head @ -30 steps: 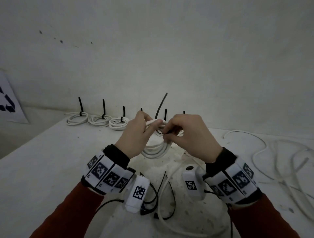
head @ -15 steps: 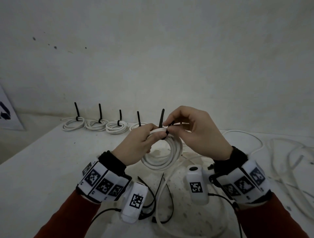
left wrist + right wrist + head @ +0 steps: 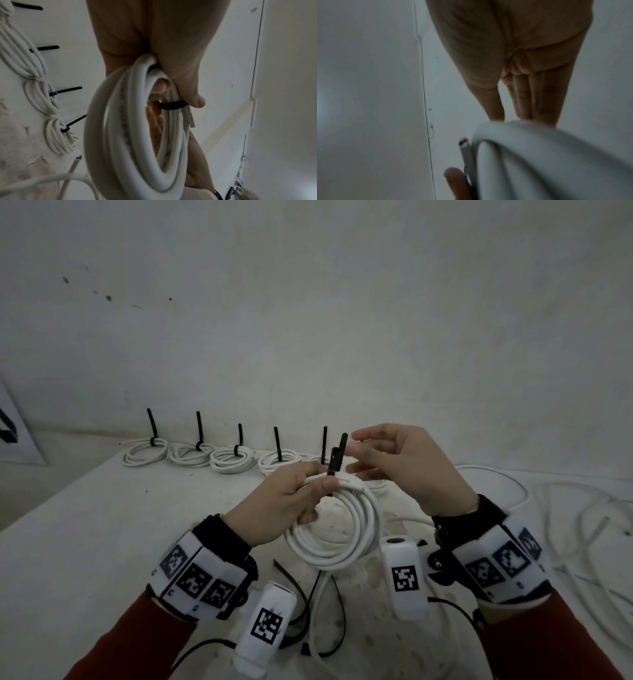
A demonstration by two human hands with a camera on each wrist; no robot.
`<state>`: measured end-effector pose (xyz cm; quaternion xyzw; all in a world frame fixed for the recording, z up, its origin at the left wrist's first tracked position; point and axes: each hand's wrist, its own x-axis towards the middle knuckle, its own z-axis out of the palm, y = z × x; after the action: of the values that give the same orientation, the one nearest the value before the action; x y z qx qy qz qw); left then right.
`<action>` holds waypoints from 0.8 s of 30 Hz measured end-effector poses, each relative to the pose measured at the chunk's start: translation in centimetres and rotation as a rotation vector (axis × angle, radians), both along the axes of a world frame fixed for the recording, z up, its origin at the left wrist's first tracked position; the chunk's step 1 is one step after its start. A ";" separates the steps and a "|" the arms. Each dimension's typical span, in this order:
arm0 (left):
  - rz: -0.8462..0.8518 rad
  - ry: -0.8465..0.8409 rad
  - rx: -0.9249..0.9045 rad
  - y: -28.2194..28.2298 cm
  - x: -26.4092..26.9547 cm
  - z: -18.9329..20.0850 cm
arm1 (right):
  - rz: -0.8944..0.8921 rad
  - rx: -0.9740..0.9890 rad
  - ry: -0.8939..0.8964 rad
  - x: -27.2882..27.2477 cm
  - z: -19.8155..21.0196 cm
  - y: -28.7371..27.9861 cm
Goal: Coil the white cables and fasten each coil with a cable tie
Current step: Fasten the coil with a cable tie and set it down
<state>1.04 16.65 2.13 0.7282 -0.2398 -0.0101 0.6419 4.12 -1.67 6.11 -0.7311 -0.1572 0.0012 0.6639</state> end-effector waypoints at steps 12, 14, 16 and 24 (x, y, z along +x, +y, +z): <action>-0.119 0.040 -0.139 1.5 0.7 -0.1 | 0.032 -0.011 -0.371 -0.4 -0.1 0.0; -0.129 0.015 -0.110 1.4 0.6 -0.1 | 0.031 -0.073 -0.424 -0.6 0.0 0.0; -0.127 -0.004 -0.084 1.1 0.6 -0.2 | 0.035 -0.115 -0.468 -0.8 0.1 -0.1; -0.109 -0.001 -0.056 1.1 0.6 -0.2 | 0.040 -0.132 -0.530 -1.2 0.3 0.2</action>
<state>1.60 17.79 1.97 0.6958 -0.2795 -0.0380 0.6605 2.92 -1.46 6.45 -0.7443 -0.3396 -0.1669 0.5503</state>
